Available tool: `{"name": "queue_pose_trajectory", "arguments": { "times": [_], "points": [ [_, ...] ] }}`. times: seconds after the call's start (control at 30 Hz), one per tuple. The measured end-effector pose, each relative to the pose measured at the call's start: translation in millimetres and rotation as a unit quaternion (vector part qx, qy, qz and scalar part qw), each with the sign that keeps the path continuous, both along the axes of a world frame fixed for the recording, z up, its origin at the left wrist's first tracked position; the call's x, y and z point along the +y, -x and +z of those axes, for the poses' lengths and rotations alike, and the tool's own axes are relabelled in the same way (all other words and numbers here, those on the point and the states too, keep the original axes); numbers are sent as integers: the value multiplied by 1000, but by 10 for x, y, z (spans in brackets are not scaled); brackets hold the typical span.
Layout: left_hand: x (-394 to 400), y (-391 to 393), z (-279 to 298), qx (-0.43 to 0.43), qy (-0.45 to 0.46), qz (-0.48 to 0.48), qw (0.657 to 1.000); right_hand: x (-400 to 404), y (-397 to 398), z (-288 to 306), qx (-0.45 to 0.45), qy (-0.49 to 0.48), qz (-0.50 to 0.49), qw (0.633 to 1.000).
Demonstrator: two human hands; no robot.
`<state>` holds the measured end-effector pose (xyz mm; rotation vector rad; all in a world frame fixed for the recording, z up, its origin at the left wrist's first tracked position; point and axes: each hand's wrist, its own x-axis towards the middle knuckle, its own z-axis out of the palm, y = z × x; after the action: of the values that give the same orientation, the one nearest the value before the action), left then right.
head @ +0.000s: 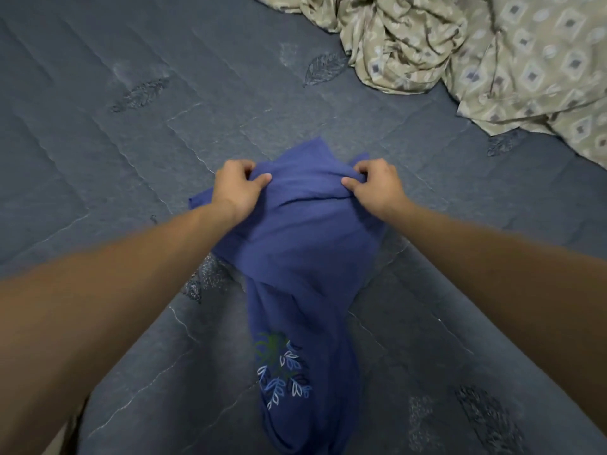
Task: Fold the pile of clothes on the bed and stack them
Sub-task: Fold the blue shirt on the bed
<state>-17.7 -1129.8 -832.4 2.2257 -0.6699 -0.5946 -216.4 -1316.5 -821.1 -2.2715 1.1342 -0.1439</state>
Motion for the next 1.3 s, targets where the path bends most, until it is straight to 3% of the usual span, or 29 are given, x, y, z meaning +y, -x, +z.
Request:
{"name": "queue_pose_trajectory", "arguments": {
  "times": [0.1,0.3,0.67,0.8,1.03,1.3],
  "points": [
    [120,42,181,33,77,4,996,40,75,221,-69,-32,-5,997],
    [242,144,1019,10,129,-36,991,191,259,1076,-148,-32,5,988],
    [673,569,4196,-55,195,-65,977,535,772,4199,-216,-25,47,975],
    [1110,944,5094,-65,221,-75,970,761,1157,5184,-240,9,63,969],
    [1736,1385,5895,-91,258,-85,958,1183,1700,6309,-237,28,113,965],
    [2297,1785,6105,-66,248,-57,965,1663,1952,6634,-243,56,131,959]
  ]
}}
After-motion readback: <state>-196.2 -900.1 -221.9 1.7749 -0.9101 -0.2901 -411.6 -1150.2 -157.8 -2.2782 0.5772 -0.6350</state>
